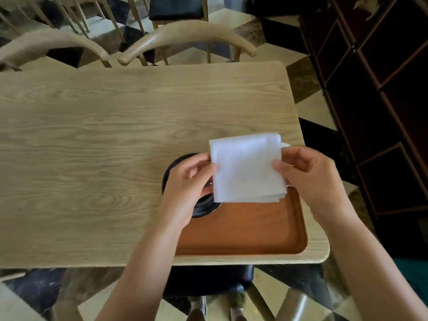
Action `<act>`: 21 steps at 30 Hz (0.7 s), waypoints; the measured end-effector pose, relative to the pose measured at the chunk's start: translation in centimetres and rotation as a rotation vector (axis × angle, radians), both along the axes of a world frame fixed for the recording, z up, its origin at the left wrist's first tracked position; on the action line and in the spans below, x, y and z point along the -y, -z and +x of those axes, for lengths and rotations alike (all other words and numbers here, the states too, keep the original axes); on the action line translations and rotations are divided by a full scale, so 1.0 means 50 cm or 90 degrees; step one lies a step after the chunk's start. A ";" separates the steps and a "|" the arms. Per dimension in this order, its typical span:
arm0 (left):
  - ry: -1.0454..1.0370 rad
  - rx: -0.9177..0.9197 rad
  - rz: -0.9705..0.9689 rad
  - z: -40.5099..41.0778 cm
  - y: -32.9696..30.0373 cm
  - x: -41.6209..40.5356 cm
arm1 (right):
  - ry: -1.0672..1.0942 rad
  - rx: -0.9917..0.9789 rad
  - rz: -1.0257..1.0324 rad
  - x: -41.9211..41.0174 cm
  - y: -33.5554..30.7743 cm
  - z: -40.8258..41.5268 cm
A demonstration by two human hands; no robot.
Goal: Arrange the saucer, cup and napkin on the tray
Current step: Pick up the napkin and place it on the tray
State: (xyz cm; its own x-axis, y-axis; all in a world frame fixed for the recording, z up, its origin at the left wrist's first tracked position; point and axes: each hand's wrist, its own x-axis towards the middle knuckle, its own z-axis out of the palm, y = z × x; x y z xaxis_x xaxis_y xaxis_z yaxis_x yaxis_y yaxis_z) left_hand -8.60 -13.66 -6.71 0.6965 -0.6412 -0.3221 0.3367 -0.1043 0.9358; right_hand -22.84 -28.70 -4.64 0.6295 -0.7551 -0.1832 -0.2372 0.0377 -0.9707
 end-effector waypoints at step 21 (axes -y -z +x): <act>0.201 0.425 0.242 -0.226 0.175 -0.024 | -0.039 -0.265 -0.179 -0.053 0.224 -0.206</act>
